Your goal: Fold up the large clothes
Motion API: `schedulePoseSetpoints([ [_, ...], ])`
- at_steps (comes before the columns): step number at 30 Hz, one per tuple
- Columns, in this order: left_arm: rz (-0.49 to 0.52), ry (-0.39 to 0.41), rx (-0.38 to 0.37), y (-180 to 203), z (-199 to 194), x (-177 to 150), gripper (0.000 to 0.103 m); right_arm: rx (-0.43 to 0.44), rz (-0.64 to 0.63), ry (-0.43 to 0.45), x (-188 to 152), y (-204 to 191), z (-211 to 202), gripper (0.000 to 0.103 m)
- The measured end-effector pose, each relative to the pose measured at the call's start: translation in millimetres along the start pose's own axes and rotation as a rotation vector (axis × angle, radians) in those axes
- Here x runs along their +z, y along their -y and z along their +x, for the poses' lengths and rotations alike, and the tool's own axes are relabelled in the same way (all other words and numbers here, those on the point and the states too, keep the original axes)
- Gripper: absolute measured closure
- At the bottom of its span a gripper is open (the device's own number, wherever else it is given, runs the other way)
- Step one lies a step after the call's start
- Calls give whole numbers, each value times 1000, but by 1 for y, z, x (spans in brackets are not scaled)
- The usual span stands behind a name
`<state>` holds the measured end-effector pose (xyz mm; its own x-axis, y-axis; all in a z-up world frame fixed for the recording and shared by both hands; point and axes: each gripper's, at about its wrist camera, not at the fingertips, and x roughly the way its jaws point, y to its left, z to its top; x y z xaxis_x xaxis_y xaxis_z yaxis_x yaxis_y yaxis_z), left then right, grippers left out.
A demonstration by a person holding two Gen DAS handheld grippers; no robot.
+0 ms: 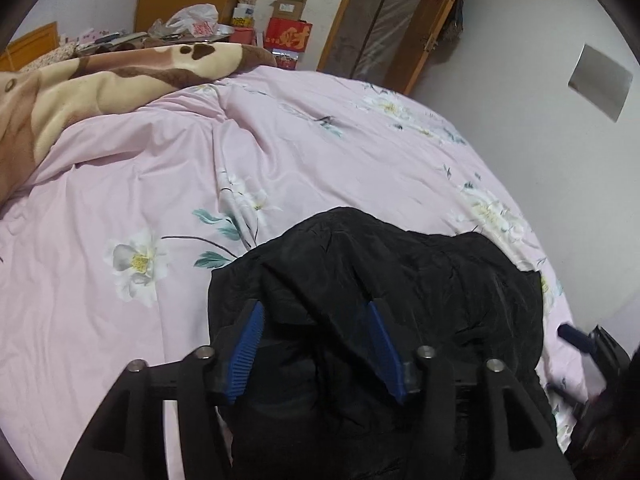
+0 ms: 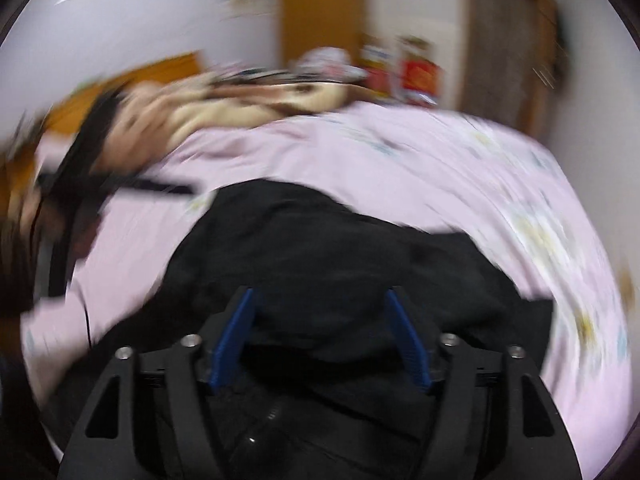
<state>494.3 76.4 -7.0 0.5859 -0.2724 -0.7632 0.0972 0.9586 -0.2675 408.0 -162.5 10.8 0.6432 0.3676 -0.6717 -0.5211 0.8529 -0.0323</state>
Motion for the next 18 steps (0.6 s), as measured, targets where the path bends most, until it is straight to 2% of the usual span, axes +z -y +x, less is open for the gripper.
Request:
schedulePoseSetpoints([
  [3,-17,-15,-3,1,10,4,40,-1,-148,-41,-10,-42,28,31],
  [5,-36,-29,-13,0,17,7,40,-37,-237,-56,-12,-61,48,31],
  [9,-62,-70,-9,0,35,10,40,-106,-343,-111,-25,-80,76,31],
  [11,-70,-75,-25,1,41,11,40,-157,-328,-158,-29,-77,87,59],
  [12,-73,-77,-34,2,43,11,40,-170,-312,-156,-32,-69,81,80],
  [15,-97,-63,-49,2,43,13,40,-177,-247,-132,-32,-52,65,95],
  [18,-85,-42,-31,3,39,15,40,-120,-215,-75,-29,-46,32,97],
])
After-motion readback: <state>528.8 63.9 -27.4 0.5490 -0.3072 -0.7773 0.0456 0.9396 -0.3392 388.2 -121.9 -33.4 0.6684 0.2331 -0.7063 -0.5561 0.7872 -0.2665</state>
